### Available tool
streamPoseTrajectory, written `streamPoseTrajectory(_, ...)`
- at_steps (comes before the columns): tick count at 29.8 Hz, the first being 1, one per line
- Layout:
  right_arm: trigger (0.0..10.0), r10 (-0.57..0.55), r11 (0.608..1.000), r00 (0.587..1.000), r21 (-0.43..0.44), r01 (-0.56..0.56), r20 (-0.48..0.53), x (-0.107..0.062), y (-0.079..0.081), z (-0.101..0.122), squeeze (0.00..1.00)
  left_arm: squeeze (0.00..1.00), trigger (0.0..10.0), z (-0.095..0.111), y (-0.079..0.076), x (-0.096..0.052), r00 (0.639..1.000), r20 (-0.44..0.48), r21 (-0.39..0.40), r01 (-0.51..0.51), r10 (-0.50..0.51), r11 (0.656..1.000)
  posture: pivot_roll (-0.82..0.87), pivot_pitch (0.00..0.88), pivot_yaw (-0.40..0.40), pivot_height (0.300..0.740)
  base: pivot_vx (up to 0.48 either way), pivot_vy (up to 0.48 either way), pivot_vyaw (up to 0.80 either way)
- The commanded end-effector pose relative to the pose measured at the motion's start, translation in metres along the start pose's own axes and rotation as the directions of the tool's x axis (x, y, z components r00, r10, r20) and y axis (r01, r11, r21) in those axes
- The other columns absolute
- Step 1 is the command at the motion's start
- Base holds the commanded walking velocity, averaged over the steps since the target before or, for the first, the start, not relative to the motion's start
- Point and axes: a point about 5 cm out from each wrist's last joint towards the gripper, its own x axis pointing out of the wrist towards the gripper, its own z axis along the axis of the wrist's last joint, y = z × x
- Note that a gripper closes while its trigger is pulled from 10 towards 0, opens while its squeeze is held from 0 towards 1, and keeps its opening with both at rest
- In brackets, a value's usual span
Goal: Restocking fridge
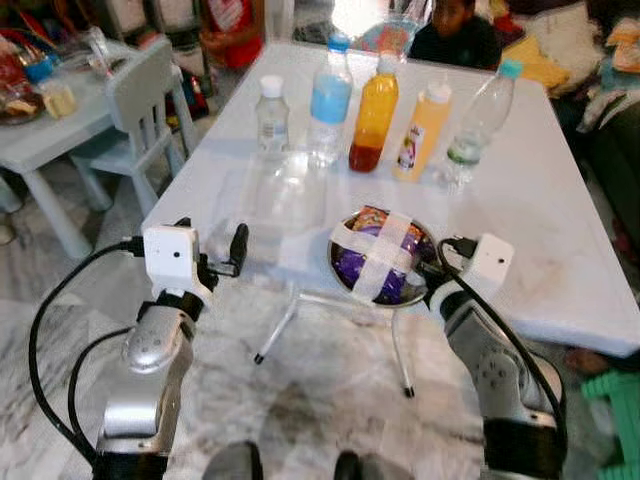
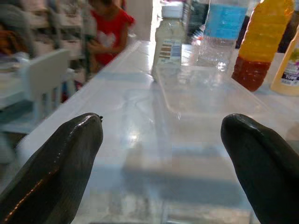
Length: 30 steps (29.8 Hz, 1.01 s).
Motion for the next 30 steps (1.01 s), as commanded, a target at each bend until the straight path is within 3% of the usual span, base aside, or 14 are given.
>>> streamPoseTrajectory(1, 10.0, -0.077, 0.996, 0.98, -0.057, 0.068, -0.183, -0.003, -0.019, -0.037, 0.0, 0.0, 10.0, -0.003, -0.002, -0.003, 1.0, -0.016, 0.002, -0.003, 0.003, 1.0, 0.03, 0.093, -0.032, 0.74, -0.349, 0.0, 0.0)
streamPoseTrajectory(4, 10.0, -0.041, 0.998, 0.984, -0.06, 0.031, -0.174, -0.004, -0.016, -0.039, 0.0, 0.0, 10.0, -0.005, -0.001, -0.003, 1.0, -0.021, 0.002, -0.008, 0.009, 1.0, 0.03, 0.09, -0.032, 0.74, -0.352, 0.0, 0.0)
streamPoseTrajectory(7, 10.0, 0.066, 0.989, 0.993, -0.127, -0.078, -0.099, -0.006, -0.008, -0.033, 0.0, 0.0, 10.0, -0.009, 0.001, -0.006, 0.999, -0.038, 0.005, -0.016, 0.017, 1.0, 0.03, 0.085, -0.03, 0.74, -0.354, 0.0, 0.0)
streamPoseTrajectory(11, 10.0, 0.104, 0.991, 0.992, -0.076, -0.11, -0.077, -0.007, -0.006, -0.029, 0.0, 0.0, 10.0, -0.011, 0.003, -0.007, 0.999, -0.045, 0.016, -0.018, 0.019, 1.0, 0.03, 0.08, -0.028, 0.74, -0.349, 0.0, 0.0)
streamPoseTrajectory(17, 10.0, 0.129, 0.988, 0.991, -0.08, -0.131, -0.029, -0.007, -0.002, -0.024, 0.0, 0.0, 10.0, -0.012, 0.011, -0.009, 0.998, -0.047, 0.034, -0.04, 0.042, 0.999, 0.02, 0.09, -0.023, 0.74, -0.176, 0.0, 0.0)
streamPoseTrajectory(18, 10.0, 0.121, 0.983, 0.993, -0.139, -0.121, -0.012, -0.006, 0.001, -0.022, 0.0, 0.0, 10.0, -0.014, 0.014, -0.011, 0.997, -0.06, 0.041, -0.05, 0.053, 0.998, 0.02, 0.093, -0.02, 0.74, 0.0, 0.0, 0.0)
streamPoseTrajectory(21, 10.0, 0.166, 0.965, 0.986, -0.205, -0.161, 0.005, -0.006, 0.01, -0.02, 0.0, 0.0, 10.0, -0.012, 0.017, -0.014, 0.996, -0.057, 0.04, -0.059, 0.062, 0.997, 0.03, 0.098, -0.013, 0.74, 0.0, 0.0, 0.0)
streamPoseTrajectory(26, 10.0, 0.225, 0.944, 0.974, -0.253, -0.209, 0.033, -0.006, 0.022, -0.012, 0.0, 0.0, 10.0, -0.007, 0.021, -0.019, 0.992, -0.053, 0.039, -0.109, 0.111, 0.993, 0.05, 0.108, -0.007, 0.74, 0.0, 0.0, 0.0)
streamPoseTrajectory(30, 10.0, 0.237, 0.916, 0.971, -0.338, -0.216, 0.021, -0.005, 0.024, -0.011, 0.0, 0.0, 10.0, -0.013, 0.015, -0.026, 0.992, -0.072, 0.035, -0.1, 0.103, 0.994, 0.05, 0.109, -0.011, 0.74, 0.0, 0.0, 0.0)
